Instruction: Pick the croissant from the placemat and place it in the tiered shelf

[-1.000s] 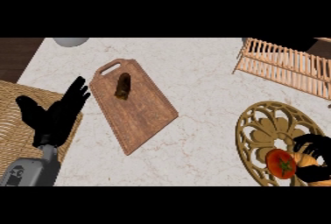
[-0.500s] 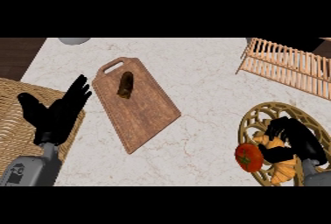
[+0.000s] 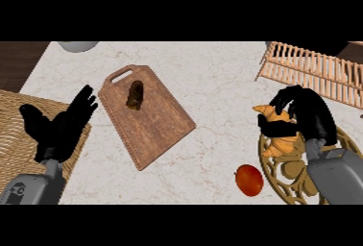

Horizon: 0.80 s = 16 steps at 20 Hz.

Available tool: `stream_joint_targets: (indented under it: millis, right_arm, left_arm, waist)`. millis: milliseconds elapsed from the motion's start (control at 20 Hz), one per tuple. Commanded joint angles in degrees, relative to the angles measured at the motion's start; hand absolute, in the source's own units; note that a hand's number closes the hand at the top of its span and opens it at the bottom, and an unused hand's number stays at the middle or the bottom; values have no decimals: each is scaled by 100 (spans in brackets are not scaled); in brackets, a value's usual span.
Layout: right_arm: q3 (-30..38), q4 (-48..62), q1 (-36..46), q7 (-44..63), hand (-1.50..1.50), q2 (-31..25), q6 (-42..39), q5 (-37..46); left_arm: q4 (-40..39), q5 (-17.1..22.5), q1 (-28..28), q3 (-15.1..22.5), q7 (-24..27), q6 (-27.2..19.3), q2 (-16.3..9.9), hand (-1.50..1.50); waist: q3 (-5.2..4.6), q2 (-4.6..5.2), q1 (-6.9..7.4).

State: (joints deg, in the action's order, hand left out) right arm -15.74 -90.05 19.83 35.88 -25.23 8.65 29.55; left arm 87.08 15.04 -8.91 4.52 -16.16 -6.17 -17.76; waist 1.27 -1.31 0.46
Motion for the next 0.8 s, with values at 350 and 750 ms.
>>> stream_joint_targets:
  millis: [350, 750]
  right_arm:
    - [852, -1248, 1600, 1975, 150, -636, -709, 366]
    - [1766, -917, 2489, 2473, 150, -1168, -1279, -73]
  left_arm:
    - [-862, 8, 618, -222, -48, -52, 54, 0]
    - [-494, -109, 629, -61, -354, -132, 134, 0]
  waist:
    - [-155, 121, -166]
    - [-137, 133, -49]
